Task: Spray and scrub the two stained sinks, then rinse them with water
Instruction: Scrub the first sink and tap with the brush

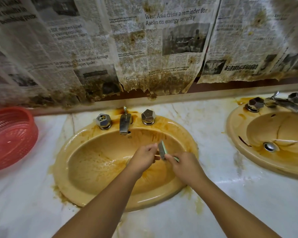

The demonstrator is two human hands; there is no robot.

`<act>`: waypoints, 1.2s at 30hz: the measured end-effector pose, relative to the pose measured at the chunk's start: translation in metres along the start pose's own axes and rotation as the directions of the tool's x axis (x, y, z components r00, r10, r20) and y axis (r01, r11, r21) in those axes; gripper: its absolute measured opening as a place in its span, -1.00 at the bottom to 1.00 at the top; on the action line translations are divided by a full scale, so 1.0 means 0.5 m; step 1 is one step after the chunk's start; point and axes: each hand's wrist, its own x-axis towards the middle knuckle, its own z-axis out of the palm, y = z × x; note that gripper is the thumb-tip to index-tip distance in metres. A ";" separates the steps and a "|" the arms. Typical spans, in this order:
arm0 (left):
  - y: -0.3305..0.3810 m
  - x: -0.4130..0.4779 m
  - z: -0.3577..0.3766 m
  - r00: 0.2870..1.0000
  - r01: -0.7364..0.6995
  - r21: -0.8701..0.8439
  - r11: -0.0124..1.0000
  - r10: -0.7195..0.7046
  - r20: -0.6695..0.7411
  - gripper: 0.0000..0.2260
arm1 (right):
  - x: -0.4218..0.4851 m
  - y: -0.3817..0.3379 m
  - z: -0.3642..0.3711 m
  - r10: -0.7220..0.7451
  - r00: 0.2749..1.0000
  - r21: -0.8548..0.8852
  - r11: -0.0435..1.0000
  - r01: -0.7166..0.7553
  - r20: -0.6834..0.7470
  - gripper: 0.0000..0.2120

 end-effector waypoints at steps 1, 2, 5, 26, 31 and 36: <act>0.002 -0.013 -0.004 0.998 0.055 -0.128 0.990 -0.053 0.023 -0.64 | 0.001 -0.010 0.007 -0.016 1.000 0.035 0.999 0.016 0.003 -0.72; 0.005 -0.027 -0.009 0.995 0.097 -0.245 0.965 -0.088 0.047 -0.62 | 0.002 -0.017 0.016 -0.030 1.000 0.065 0.997 0.029 0.004 -0.72; 0.004 -0.058 -0.029 0.992 0.123 -0.473 0.872 -0.098 0.077 -0.63 | 0.005 -0.035 0.037 -0.094 0.996 0.125 0.988 0.094 -0.006 -0.74; 0.008 -0.212 -0.061 0.962 -0.190 -0.591 0.784 0.027 -0.273 -0.63 | -0.053 -0.108 0.041 -0.206 0.978 0.385 0.906 0.175 0.042 -0.85; 0.030 -0.267 -0.040 0.938 -0.246 -0.537 0.807 0.060 -0.341 -0.65 | -0.074 -0.114 0.022 -0.212 0.974 0.516 0.845 0.141 0.080 -0.90; 0.047 -0.330 -0.010 0.921 -0.234 -0.336 0.912 0.098 -0.376 -0.75 | -0.104 -0.109 -0.005 -0.202 0.972 0.605 0.791 0.089 0.120 -0.89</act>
